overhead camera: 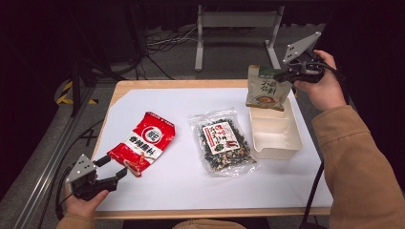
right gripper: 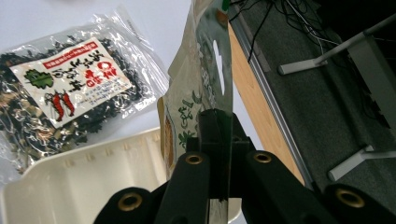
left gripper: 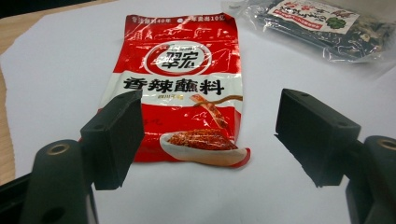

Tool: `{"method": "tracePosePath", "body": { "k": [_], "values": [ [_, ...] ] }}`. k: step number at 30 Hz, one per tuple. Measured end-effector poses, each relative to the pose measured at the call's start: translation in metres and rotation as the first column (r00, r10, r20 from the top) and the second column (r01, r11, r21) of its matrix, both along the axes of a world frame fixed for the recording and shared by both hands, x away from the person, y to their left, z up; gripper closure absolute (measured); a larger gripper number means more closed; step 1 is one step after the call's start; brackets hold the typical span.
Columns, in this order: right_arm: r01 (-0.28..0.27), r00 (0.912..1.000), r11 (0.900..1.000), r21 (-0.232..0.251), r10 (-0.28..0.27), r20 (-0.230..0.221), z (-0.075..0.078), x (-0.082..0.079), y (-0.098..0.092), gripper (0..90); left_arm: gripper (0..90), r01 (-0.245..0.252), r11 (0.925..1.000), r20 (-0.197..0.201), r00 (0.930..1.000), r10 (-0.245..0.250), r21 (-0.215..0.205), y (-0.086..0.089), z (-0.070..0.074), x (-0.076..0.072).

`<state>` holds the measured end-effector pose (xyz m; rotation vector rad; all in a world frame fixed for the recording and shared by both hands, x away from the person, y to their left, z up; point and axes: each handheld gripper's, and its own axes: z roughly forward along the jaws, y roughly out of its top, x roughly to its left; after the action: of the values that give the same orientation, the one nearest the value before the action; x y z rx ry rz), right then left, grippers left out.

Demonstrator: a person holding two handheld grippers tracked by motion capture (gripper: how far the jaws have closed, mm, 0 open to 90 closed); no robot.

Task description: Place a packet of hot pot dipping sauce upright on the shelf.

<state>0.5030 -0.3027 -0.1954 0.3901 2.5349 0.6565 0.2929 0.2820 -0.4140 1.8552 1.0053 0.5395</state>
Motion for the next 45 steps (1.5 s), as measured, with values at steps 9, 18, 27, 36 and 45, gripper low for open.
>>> {"method": "tracePosePath", "body": {
  "k": [9, 18, 27, 36, 45],
  "values": [
    [0.008, 0.9998, 1.000, -0.008, -0.008, 0.018, -0.004, 0.016, -0.013, 89.8, 24.2, -0.004, 1.0000, -0.005, 1.0000, 0.004, 0.002, -0.001, -0.001, 0.001],
    [0.021, 0.9996, 1.000, -0.019, -0.020, 0.021, -0.017, 0.031, -0.023, 89.8, 24.2, -0.002, 1.0000, -0.005, 1.0000, 0.002, 0.000, -0.001, -0.002, 0.002],
    [0.034, 0.9985, 0.999, -0.028, -0.032, 0.044, -0.031, 0.043, -0.027, 89.8, 24.1, -0.002, 1.0000, -0.006, 1.0000, 0.002, 0.001, 0.000, -0.002, 0.002],
    [0.047, 0.9986, 0.999, -0.026, -0.046, 0.027, -0.047, 0.051, -0.027, 89.7, 24.1, -0.003, 1.0000, -0.006, 1.0000, 0.003, 0.001, -0.001, -0.002, 0.002],
    [0.033, 0.9994, 0.999, -0.028, -0.033, -0.012, -0.063, 0.053, -0.028, 89.5, 24.1, 0.000, 1.0000, -0.007, 1.0000, 0.000, 0.005, -0.002, -0.002, 0.003]
  ]
}}
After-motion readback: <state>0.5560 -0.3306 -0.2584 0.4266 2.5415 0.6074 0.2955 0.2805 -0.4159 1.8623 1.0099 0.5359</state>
